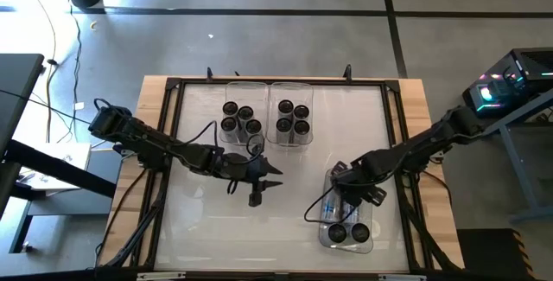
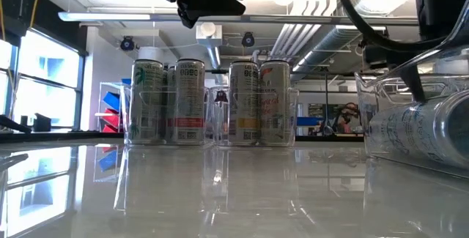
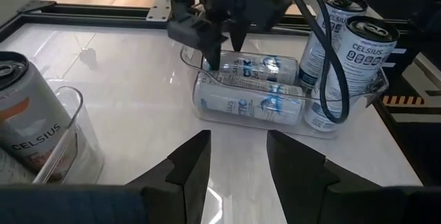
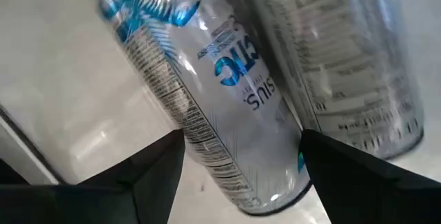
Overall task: Sort soda cans
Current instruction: Adjust the blue soda cans in the bottom right transparent bin
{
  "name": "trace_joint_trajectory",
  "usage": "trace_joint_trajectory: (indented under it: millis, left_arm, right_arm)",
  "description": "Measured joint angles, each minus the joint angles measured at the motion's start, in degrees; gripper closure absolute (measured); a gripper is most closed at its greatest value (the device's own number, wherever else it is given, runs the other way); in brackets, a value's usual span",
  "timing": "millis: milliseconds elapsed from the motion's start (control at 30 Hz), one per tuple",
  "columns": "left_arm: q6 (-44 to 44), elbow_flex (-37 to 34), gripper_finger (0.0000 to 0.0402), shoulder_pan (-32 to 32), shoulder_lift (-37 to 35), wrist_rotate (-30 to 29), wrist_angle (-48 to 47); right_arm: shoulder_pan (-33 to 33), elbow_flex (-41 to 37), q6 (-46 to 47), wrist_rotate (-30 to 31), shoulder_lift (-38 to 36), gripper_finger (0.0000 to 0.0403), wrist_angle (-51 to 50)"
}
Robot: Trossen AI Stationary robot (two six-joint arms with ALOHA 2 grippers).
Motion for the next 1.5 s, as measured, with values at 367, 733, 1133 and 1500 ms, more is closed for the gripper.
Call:
trace_joint_trajectory:
  millis: [367,733,1133,1500]
  left_arm:
    - [0.0,0.0,0.0266,0.0,0.0,1.1,-0.3]
    - [0.1,0.0,0.0266,0.0,0.0,1.1,-0.5]
    - [0.1,0.0,0.0266,-0.1,0.0,1.1,-0.5]
    - [0.2,0.0,0.0266,-0.1,0.0,1.1,-0.2]
  right_arm:
    - [0.0,0.2,-13.5,3.1,5.5,0.0116,1.6]
    - [0.0,0.5,-15.5,3.3,8.6,0.0125,1.6]
    - [1.5,-0.3,-17.2,5.9,8.2,0.0185,1.9]
    - [5.3,7.4,-10.1,14.1,6.4,0.0196,-5.9]
